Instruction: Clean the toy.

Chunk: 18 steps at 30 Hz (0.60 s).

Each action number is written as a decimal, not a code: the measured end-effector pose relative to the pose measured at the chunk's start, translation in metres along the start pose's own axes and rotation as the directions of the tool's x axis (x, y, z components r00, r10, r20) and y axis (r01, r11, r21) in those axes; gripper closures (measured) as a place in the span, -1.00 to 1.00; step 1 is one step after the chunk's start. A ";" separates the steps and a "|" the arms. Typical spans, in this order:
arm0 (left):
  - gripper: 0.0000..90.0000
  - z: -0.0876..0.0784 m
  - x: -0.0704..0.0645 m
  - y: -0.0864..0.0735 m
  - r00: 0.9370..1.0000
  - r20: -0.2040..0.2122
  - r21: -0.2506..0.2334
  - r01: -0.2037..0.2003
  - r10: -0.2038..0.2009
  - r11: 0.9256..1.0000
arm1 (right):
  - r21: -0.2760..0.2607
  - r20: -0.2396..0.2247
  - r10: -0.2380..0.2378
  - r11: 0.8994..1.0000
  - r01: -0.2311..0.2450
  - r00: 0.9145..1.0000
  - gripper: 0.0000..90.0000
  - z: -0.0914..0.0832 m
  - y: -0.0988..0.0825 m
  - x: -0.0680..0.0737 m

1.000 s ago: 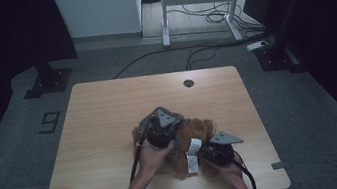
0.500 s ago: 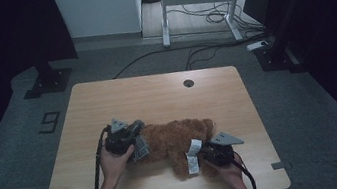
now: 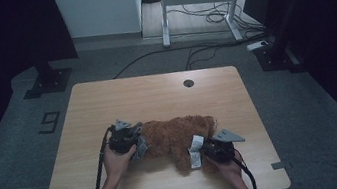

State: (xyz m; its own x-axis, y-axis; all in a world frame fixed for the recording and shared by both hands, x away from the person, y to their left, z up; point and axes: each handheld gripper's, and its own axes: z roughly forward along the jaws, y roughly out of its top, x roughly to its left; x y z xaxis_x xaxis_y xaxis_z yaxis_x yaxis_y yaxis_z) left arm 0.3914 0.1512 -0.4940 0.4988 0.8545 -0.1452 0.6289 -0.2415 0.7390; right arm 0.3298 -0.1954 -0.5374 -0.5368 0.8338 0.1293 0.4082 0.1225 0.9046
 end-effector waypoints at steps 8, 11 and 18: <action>0.80 -0.023 -0.024 0.044 0.996 0.016 -0.089 -0.085 0.087 0.992 | -0.005 0.015 0.003 1.000 -0.003 1.000 0.55 0.006 0.002 -0.005; 0.80 -0.024 -0.049 0.066 0.988 0.041 -0.116 -0.145 0.151 0.983 | -0.005 0.019 -0.002 1.000 0.002 1.000 0.55 0.007 0.003 -0.004; 0.78 0.017 -0.117 0.082 0.961 0.122 -0.064 -0.240 0.247 0.969 | -0.006 0.023 -0.003 1.000 0.003 1.000 0.55 0.007 0.003 -0.004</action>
State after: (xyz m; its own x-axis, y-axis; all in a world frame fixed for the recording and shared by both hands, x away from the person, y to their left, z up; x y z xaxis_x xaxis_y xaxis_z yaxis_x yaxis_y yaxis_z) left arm 0.3947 0.0238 -0.4275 0.7076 0.7056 -0.0378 0.4509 -0.4096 0.7930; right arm 0.3384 -0.1941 -0.5381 -0.5211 0.8454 0.1171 0.4018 0.1220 0.9076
